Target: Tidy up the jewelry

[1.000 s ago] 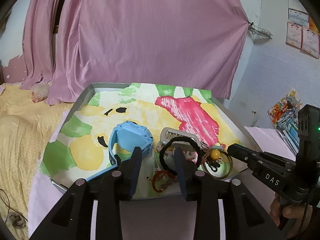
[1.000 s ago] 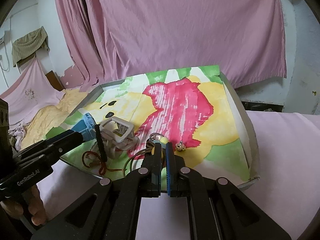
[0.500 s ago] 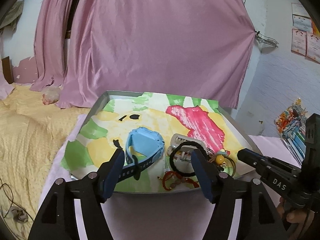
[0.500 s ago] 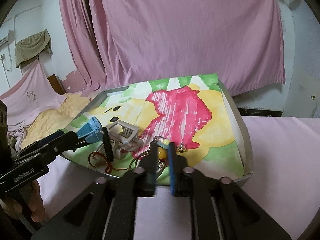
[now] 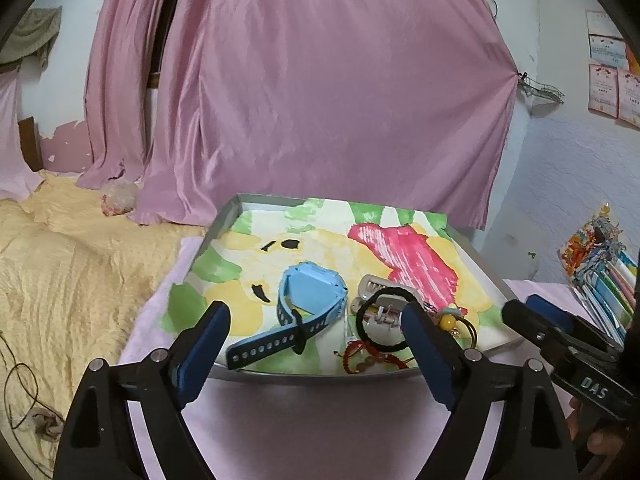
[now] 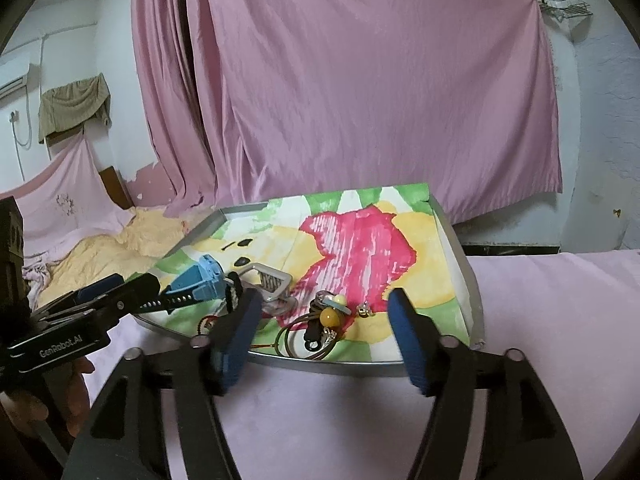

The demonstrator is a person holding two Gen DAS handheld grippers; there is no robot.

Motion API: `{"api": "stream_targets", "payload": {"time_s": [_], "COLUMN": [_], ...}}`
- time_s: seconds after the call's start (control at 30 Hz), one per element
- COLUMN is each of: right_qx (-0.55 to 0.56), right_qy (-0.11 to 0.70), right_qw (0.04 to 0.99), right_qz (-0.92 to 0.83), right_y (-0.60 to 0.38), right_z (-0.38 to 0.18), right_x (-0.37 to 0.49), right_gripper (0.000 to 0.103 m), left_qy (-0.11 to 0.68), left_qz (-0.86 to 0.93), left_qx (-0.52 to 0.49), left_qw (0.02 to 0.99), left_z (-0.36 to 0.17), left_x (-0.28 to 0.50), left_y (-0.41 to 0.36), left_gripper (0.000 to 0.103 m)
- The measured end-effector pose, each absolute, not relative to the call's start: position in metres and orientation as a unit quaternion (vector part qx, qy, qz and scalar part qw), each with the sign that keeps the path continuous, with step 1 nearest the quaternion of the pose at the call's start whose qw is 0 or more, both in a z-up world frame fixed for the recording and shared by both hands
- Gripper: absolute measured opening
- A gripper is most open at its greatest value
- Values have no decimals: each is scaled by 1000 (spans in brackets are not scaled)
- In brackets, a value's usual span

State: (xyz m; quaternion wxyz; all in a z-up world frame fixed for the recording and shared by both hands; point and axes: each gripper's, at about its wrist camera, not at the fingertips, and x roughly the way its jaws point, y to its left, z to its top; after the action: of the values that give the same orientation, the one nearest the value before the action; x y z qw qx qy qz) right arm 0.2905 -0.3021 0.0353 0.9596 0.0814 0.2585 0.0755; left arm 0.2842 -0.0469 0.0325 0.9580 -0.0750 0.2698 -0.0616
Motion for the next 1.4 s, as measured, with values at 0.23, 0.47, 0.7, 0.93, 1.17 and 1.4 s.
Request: {"api": "stream_targets", "payload": {"time_s": [0.23, 0.47, 0.7, 0.93, 1.17, 1.4], "right_qx": [85, 78, 79, 77, 77, 74], "right_qy": [235, 213, 200, 189, 182, 171], "right_qw": [966, 972, 975, 978, 979, 981], "right_qz": [66, 63, 54, 52, 51, 47], "right_y": [-303, -301, -301, -298, -295, -290], "right_z": [39, 44, 46, 47, 45, 41], "right_x": [274, 255, 234, 209, 189, 158], "right_gripper": [83, 86, 93, 101, 101, 101], "left_qy": [234, 215, 199, 187, 177, 166], "left_qz": [-39, -39, -33, -29, -25, -25], "left_qx": [-73, -67, -66, -64, -62, -57], "left_qw": [969, 974, 977, 980, 982, 984], "left_z": [38, 42, 43, 44, 45, 43], "left_x": [266, 250, 231, 207, 183, 150], "left_y": [-43, -42, -37, -31, -23, -20], "left_gripper": [102, 102, 102, 102, 102, 102]}}
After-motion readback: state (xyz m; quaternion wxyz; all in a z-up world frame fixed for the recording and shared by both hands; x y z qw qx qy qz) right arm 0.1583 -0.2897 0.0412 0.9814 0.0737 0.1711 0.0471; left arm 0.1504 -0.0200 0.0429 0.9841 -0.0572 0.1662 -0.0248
